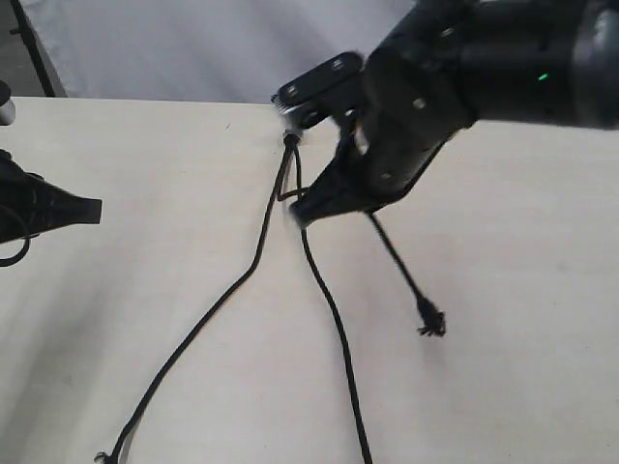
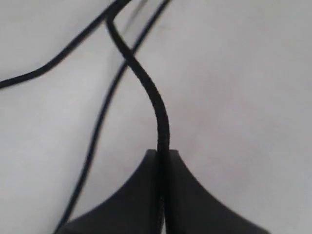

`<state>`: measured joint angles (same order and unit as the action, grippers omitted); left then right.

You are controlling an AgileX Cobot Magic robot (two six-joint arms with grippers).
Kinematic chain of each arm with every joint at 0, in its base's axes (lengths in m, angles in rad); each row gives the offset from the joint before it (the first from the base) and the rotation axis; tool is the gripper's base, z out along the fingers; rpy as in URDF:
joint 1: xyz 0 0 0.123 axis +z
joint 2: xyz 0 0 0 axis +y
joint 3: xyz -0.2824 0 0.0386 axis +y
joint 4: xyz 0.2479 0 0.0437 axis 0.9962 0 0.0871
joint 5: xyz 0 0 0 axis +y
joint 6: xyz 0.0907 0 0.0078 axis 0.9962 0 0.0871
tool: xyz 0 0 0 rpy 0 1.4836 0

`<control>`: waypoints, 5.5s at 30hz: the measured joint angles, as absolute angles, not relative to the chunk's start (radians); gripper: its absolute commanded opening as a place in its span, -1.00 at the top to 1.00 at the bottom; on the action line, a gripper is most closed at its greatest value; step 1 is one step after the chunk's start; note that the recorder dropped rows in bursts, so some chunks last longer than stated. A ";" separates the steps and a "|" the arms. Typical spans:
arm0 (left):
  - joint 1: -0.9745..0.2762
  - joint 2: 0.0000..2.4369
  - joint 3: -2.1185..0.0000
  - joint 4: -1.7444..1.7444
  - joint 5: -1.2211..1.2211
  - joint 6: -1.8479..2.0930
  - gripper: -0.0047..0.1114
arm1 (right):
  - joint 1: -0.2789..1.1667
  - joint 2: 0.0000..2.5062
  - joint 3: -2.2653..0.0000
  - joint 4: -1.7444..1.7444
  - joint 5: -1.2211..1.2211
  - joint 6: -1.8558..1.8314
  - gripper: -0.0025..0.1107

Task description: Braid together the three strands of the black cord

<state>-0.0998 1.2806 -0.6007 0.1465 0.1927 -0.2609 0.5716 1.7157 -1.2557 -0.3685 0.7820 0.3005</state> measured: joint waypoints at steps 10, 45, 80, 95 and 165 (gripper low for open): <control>-0.100 1.281 -0.601 0.146 0.193 -0.261 0.92 | 0.151 1.846 -1.256 -0.354 0.788 0.322 0.96; -0.100 1.281 -0.601 0.146 0.189 -0.253 0.92 | 0.125 2.074 -1.256 -0.330 0.719 0.386 0.70; -0.712 1.821 -1.142 -0.053 0.465 -0.204 -0.10 | 0.121 1.712 -1.277 -0.371 0.826 0.411 0.96; -0.802 2.115 -1.406 -0.042 0.689 -0.238 0.55 | 0.121 1.712 -1.277 -0.379 0.807 0.407 0.96; 0.064 1.562 -1.078 0.187 0.583 -0.176 0.91 | 0.510 1.751 -1.254 0.190 0.653 -0.059 0.96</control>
